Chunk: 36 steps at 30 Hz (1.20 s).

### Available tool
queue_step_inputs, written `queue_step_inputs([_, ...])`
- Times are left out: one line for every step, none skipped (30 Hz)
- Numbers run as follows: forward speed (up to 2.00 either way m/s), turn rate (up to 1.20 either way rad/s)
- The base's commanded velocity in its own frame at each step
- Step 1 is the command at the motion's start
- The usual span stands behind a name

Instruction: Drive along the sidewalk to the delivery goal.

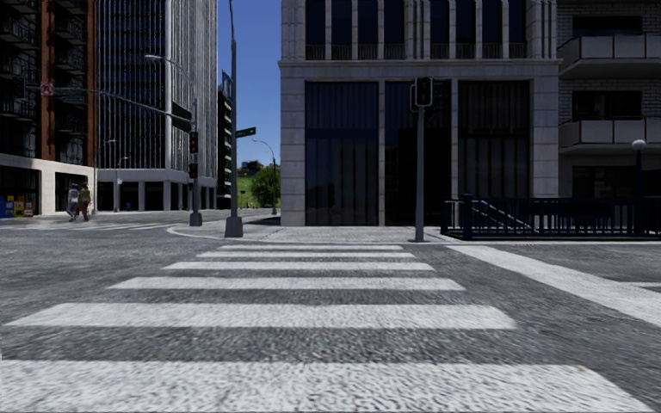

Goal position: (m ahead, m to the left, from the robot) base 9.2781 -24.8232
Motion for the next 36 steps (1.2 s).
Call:
queue_step_inputs([2.0, 0.0])
queue_step_inputs([2.0, 0.0])
queue_step_inputs([2.0, 0.0])
queue_step_inputs([2.0, 0.0])
queue_step_inputs([2.0, 0.0])
queue_step_inputs([2.0, 0.0])
queue_step_inputs([2.0, 0.0])
queue_step_inputs([2.0, 0.0])
queue_step_inputs([2.0, 0.0])
queue_step_inputs([2.0, 0.0])
queue_step_inputs([2.0, 0.0])
queue_step_inputs([2.0, 0.0])
queue_step_inputs([2.0, 0.0])
queue_step_inputs([2.0, 0.0])
queue_step_inputs([2.0, 0.0])
queue_step_inputs([2.0, 0.0])
queue_step_inputs([2.0, 0.0])
queue_step_inputs([2.0, 0.0])
queue_step_inputs([2.0, 0.0])
queue_step_inputs([2.0, 0.0])
queue_step_inputs([2.0, -0.02])
queue_step_inputs([2.0, -0.02])
queue_step_inputs([2.0, -0.1])
queue_step_inputs([2.0, -0.12])
queue_step_inputs([2.0, -0.13])
queue_step_inputs([2.0, -0.13])
queue_step_inputs([2.0, -0.13])
queue_step_inputs([2.0, -0.13])
queue_step_inputs([2.0, -0.13])
queue_step_inputs([2.0, -0.13])
queue_step_inputs([2.0, -0.13])
queue_step_inputs([2.0, -0.13])
queue_step_inputs([2.0, -0.13])
queue_step_inputs([2.0, -0.13])
queue_step_inputs([2.0, -0.13])
queue_step_inputs([2.0, -0.13])
